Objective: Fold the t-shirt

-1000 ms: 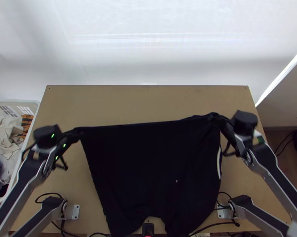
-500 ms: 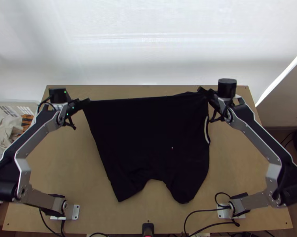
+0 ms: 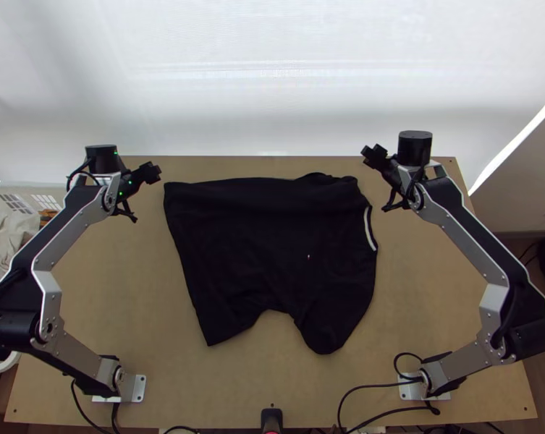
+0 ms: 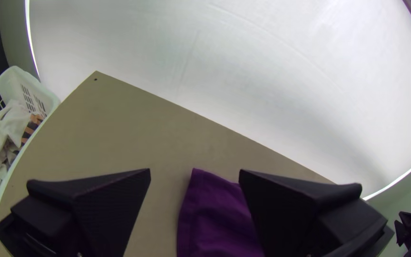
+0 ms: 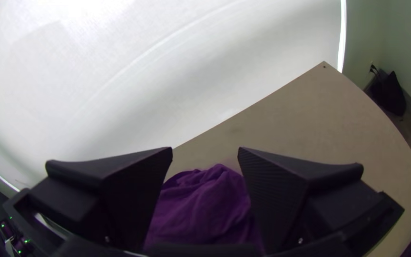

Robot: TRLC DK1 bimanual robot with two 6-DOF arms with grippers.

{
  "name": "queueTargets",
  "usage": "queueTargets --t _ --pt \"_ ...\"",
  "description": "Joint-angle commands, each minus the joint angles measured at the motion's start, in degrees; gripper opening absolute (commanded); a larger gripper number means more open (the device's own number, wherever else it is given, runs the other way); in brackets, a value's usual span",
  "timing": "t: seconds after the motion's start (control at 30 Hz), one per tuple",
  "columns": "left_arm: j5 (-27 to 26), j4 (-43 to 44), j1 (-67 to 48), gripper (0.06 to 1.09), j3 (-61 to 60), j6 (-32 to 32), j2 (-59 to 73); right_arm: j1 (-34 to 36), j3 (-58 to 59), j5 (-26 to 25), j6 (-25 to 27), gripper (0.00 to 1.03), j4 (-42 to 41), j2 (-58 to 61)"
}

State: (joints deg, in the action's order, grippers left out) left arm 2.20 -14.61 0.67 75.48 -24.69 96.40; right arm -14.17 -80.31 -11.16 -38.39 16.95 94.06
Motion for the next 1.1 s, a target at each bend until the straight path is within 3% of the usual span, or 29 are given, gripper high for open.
queueTargets --t 0.0,0.23,0.3,0.4,0.6,0.73,0.83,1.0,1.07 --pt "0.4 -3.8 0.0 1.04 -1.6 -1.4 -6.4 0.1 -1.6 -0.5 0.4 0.75 4.1 -6.3" --pt "-4.5 -31.9 -1.5 1.04 -3.0 -1.2 -19.1 -1.1 3.1 0.6 -2.7 0.75 23.3 -20.2" --pt "-11.9 -36.5 -0.8 1.04 -6.0 -3.2 -23.2 -0.8 6.0 1.2 -2.7 0.75 25.3 -24.2" --pt "-20.6 -37.2 1.3 1.04 -14.0 -6.1 -30.2 -0.8 10.4 1.4 -2.5 0.75 26.0 -29.5" --pt "-25.3 -36.9 1.9 1.04 -29.4 -11.4 -38.7 -0.2 12.4 4.7 -6.3 0.74 31.0 -32.1" --pt "-29.1 -34.4 1.8 1.04 -33.5 -15.8 -40.2 -0.2 12.6 6.9 -9.6 0.73 33.2 -32.1" --pt "-30.2 -33.2 1.7 1.03 -33.6 -16.6 -38.7 0.7 13.3 7.0 -10.8 0.64 33.2 -32.4" --pt "-31.1 -34.6 0.6 1.02 -34.2 -16.4 -35.3 1.0 14.0 7.2 -10.8 0.64 33.2 -32.7" --pt "-29.1 -35.7 -1.6 0.94 -34.2 -16.2 -33.6 1.2 14.0 7.2 -10.8 0.64 33.2 -32.7"
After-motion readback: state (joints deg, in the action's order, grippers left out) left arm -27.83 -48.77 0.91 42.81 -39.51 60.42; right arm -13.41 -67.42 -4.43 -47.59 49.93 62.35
